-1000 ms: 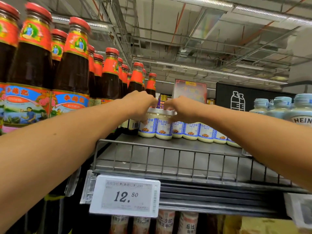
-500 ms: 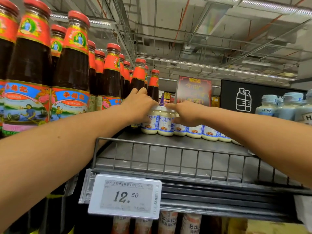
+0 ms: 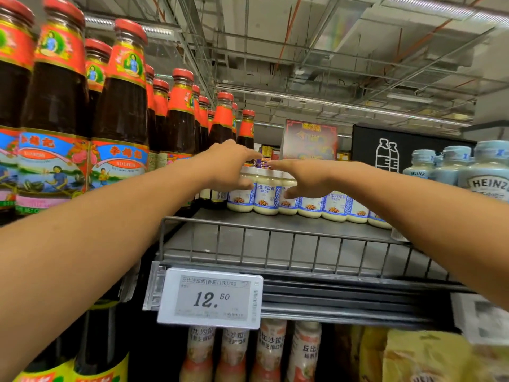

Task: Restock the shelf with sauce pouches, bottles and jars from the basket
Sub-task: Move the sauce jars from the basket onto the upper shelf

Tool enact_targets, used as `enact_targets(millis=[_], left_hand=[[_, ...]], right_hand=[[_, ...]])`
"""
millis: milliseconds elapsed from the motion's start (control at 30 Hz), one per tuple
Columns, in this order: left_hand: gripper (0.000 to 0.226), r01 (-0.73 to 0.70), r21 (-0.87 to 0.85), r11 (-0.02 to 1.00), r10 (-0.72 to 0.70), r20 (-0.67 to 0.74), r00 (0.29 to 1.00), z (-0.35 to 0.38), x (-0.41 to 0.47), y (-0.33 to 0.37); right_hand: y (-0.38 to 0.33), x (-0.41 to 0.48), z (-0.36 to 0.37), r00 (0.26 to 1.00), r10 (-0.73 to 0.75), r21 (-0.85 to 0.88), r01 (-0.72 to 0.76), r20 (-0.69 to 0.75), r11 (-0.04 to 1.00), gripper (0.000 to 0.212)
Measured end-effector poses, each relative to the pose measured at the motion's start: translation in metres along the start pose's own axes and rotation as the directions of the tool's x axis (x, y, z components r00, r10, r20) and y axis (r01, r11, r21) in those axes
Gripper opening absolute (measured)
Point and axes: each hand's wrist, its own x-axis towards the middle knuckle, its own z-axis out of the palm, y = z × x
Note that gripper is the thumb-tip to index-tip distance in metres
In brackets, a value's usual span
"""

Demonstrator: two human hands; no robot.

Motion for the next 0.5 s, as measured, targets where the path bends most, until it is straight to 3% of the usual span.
enact_targets(millis=[233, 400, 500], left_hand=[[0.056, -0.139, -0.205, 0.969, 0.146, 0.022, 0.989, -0.032, -0.023, 0.025], [0.050, -0.224, -0.295, 0.929, 0.222, -0.039, 0.974, -0.046, -0.038, 0.040], [0.045, -0.284, -0.367, 0.886, 0.263, -0.107, 0.959, -0.053, -0.051, 0.052]], right_hand=[[-0.018, -0.051, -0.026, 0.998, 0.045, 0.055, -0.042, -0.051, 0.998, 0.076], [-0.039, -0.093, -0.023, 0.973, 0.110, 0.197, -0.069, -0.204, 0.978, 0.057], [-0.052, -0.119, -0.018, 0.922, 0.183, 0.290, -0.082, -0.343, 0.954, 0.039]])
